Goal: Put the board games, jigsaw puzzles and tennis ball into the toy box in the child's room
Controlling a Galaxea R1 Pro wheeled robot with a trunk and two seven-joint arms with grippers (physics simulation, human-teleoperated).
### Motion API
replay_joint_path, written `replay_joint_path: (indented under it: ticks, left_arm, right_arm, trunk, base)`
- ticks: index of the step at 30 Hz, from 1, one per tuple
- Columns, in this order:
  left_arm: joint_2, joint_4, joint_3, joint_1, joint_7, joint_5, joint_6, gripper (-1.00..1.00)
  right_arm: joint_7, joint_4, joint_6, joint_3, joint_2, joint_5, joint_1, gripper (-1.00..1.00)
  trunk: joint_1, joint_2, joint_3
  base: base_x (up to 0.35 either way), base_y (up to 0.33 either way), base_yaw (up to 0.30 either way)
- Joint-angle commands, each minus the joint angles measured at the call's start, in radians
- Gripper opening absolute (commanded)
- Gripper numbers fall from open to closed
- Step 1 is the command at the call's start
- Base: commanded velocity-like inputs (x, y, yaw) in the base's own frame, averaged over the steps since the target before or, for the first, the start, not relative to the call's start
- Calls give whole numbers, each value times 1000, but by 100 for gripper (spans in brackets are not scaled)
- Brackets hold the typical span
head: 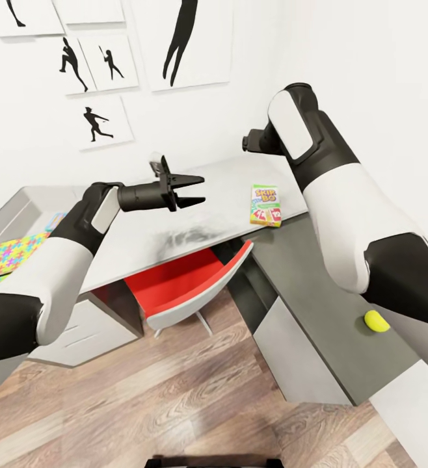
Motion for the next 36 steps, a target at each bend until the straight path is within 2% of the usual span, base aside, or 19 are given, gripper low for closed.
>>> replay_joint_path:
  ticks: [1,14,27,36]
  left_arm:
    - [2,0,-4,1,-3,3,6,100]
    - [12,-44,-8,39,-5,3,6,100]
    - [20,-55,-9,75,-5,3,6,100]
    - [31,-80,-9,124,-4,3,6,100]
  right_arm:
    - [-9,0,1,2,0,-9,1,100]
    - [-8,1,-3,1,0,-11,11,100]
    - [-8,1,-3,3,0,-10,60,100]
    - [-6,0,-3,4,0,-9,76,100]
  trunk:
    - [1,-2,0]
    - [1,-2,21]
    - [1,-2,43]
    - [1,-2,58]
  base:
    - [0,0,0]
    - [0,0,0]
    - [0,0,0]
    - [0,0,0]
